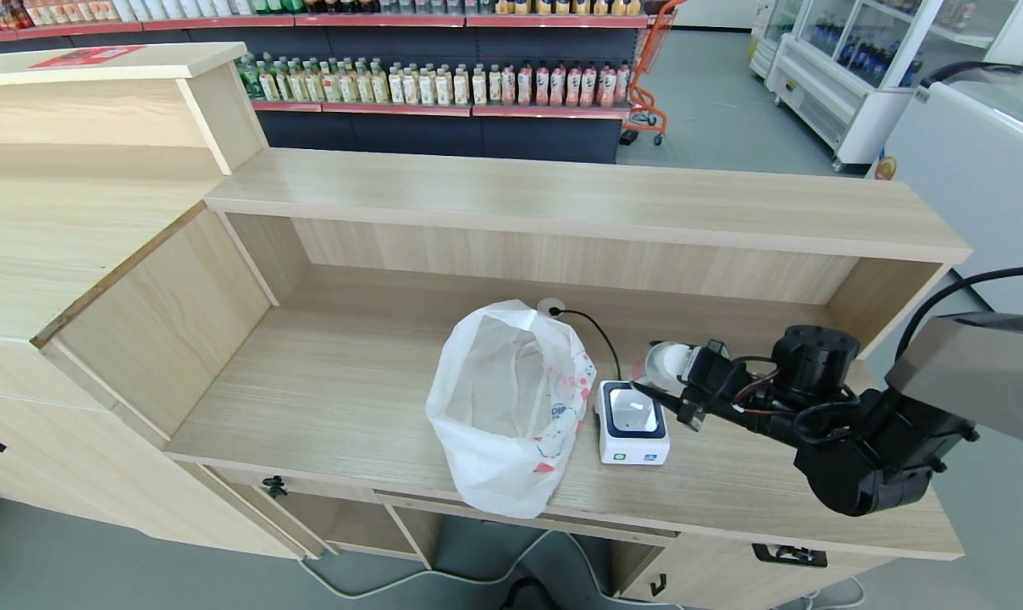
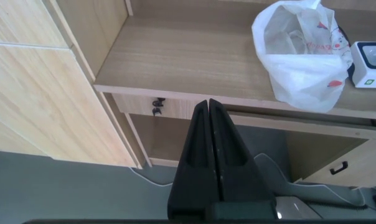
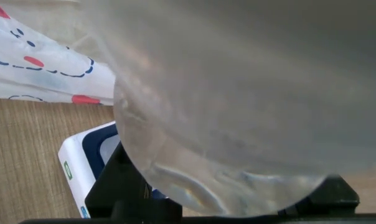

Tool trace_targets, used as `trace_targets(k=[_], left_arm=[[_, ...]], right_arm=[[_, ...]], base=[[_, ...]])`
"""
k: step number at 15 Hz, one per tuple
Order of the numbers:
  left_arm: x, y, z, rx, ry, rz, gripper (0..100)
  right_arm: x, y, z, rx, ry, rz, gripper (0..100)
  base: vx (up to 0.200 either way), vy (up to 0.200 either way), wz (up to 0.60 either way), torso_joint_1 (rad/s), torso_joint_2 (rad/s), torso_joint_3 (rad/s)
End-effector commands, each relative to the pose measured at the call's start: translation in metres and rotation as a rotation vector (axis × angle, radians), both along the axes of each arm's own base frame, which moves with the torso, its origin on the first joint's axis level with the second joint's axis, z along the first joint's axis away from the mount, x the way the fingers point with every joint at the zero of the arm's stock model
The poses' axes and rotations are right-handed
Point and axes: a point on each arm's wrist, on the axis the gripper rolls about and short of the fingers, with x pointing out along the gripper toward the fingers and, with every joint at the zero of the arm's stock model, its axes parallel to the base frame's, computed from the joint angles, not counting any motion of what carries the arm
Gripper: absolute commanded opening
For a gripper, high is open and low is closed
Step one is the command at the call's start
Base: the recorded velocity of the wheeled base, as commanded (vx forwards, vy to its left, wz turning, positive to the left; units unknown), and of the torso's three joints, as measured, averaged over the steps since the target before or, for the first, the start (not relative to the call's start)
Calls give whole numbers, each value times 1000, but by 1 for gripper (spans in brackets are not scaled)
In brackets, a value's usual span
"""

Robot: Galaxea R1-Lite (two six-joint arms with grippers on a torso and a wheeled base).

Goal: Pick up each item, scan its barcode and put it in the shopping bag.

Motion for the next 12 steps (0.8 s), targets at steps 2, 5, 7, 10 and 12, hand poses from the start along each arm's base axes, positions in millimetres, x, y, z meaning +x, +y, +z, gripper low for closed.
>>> trace_targets(k=[2, 5, 7, 10, 12], left_arm=[[0, 0, 0, 0, 1, -1, 0], [0, 0, 0, 0, -1, -1, 0], [0, 0, 0, 0, -1, -1, 0], [0, 0, 0, 0, -1, 1, 0], [0, 0, 0, 0, -1, 1, 0]], right_arm=[[4, 1, -6, 0, 7, 17, 0], [6, 2, -8, 0, 8, 28, 0], [8, 1, -12, -7, 2, 32, 0], [8, -1, -18, -25, -3, 48, 0], [9, 0, -18, -25, -4, 49, 0]], base=[[0, 0, 0, 0, 0, 0], [0, 0, 0, 0, 0, 0], [0, 0, 0, 0, 0, 0], [0, 0, 0, 0, 0, 0], [0, 0, 0, 0, 0, 0]])
